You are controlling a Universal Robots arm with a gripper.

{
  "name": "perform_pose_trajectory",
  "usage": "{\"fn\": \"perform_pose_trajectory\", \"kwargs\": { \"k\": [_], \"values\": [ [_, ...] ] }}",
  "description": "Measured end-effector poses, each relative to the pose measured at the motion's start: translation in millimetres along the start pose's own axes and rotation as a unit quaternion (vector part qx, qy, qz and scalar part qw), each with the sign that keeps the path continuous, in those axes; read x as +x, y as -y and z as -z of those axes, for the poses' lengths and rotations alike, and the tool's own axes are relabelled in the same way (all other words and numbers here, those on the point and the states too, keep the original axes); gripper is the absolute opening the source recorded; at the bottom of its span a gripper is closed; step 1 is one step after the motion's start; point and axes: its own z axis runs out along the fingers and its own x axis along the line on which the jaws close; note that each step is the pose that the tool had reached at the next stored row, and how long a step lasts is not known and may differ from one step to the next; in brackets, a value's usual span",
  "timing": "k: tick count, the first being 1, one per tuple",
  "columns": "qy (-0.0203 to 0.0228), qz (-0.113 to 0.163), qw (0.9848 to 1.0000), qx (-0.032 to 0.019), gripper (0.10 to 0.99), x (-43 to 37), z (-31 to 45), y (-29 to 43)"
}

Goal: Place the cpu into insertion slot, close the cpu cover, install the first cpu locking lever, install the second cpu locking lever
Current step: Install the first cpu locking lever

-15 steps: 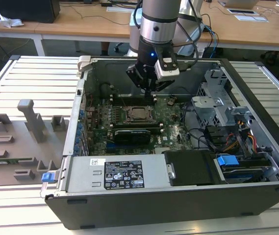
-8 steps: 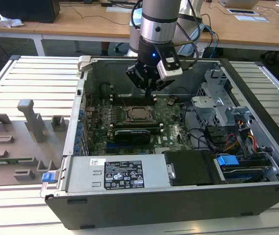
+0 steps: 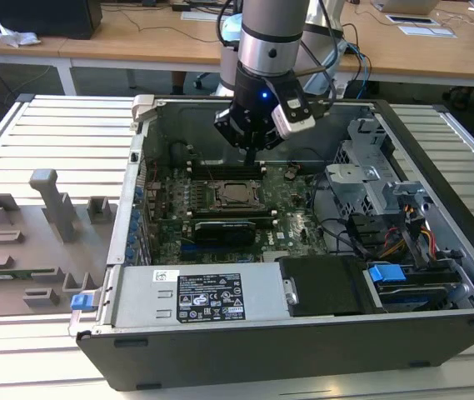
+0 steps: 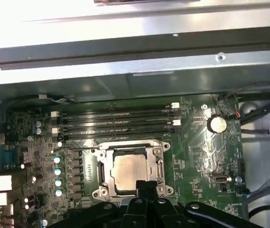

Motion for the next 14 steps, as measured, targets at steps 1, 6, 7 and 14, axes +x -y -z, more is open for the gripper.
{"fn": "perform_pose_trajectory", "kwargs": {
  "k": [1,6,7,14],
  "values": [
    [-0.0004,0.006,1.0,0.0002,0.106,0.0,0.0,0.0],
    [-0.0027,0.049,0.9988,0.0012,0.106,0.0,0.0,0.0],
    [-0.003,0.055,0.9985,0.0013,0.106,0.0,0.0,0.0],
    [-0.006,0.108,0.9941,0.0026,0.106,0.0,0.0,0.0]
  ]
}}
